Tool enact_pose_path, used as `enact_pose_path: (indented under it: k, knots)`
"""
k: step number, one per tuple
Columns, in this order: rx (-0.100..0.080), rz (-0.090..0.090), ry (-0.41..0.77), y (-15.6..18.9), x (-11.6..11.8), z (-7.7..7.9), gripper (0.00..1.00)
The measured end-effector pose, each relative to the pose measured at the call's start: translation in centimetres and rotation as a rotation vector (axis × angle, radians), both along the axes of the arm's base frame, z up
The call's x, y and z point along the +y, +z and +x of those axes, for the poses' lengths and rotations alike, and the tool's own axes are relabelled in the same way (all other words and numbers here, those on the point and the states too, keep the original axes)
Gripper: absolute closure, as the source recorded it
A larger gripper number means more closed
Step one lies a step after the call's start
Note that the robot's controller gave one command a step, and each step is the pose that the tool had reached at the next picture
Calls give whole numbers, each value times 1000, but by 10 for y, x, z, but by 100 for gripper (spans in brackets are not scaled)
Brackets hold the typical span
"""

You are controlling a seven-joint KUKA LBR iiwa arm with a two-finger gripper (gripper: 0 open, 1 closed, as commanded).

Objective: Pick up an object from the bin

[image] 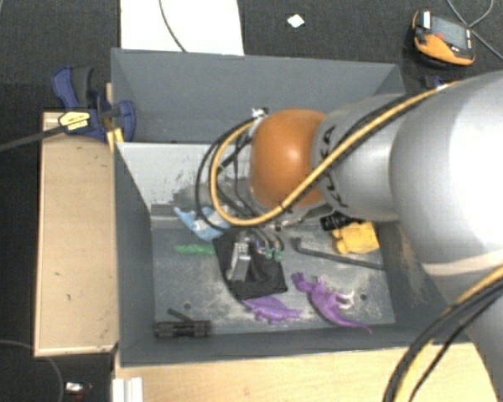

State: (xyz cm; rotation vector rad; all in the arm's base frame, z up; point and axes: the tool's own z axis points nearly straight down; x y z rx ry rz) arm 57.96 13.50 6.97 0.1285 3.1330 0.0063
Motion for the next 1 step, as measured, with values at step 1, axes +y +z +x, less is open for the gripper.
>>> enact_pose_path:
  k: [1]
  knots:
    - [-16,5,8,3,-3,-6,0]
